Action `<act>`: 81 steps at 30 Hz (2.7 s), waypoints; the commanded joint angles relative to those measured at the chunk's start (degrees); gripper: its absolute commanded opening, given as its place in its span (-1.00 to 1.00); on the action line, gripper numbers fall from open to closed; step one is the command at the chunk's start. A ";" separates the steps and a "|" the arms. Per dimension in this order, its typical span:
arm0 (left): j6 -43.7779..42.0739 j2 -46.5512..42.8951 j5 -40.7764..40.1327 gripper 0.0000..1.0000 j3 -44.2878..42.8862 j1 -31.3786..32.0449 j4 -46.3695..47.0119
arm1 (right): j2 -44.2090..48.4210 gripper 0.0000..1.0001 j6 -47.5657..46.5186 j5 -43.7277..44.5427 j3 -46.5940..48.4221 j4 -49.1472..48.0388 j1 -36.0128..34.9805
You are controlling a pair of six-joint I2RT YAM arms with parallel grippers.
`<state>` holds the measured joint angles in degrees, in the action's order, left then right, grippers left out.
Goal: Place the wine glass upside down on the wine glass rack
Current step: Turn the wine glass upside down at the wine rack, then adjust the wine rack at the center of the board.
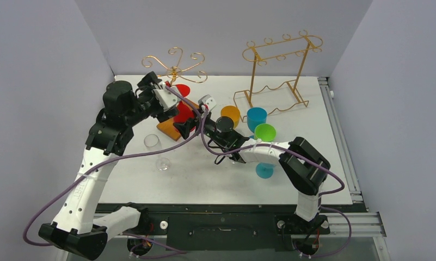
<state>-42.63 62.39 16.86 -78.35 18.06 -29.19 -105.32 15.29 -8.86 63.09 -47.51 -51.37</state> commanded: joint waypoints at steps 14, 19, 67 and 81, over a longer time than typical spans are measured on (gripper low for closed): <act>-11.76 4.72 1.12 0.49 0.51 3.29 5.52 | -1.70 0.62 3.58 -4.14 -0.92 -2.18 0.41; -12.46 6.59 0.79 0.22 -1.39 3.20 3.78 | -2.00 0.62 3.89 -4.40 -1.22 -2.53 -0.01; 2.80 0.34 0.51 0.32 -10.37 3.23 -3.96 | 20.28 0.16 8.69 -11.42 17.49 43.19 15.32; 24.38 8.43 -12.02 0.36 -21.50 0.77 -3.29 | 1.06 0.07 18.37 -14.23 38.06 42.40 17.62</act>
<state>-24.23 69.04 10.41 -97.54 19.92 -33.04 -103.00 30.48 -21.50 97.65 -4.19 -33.74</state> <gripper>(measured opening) 0.686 0.547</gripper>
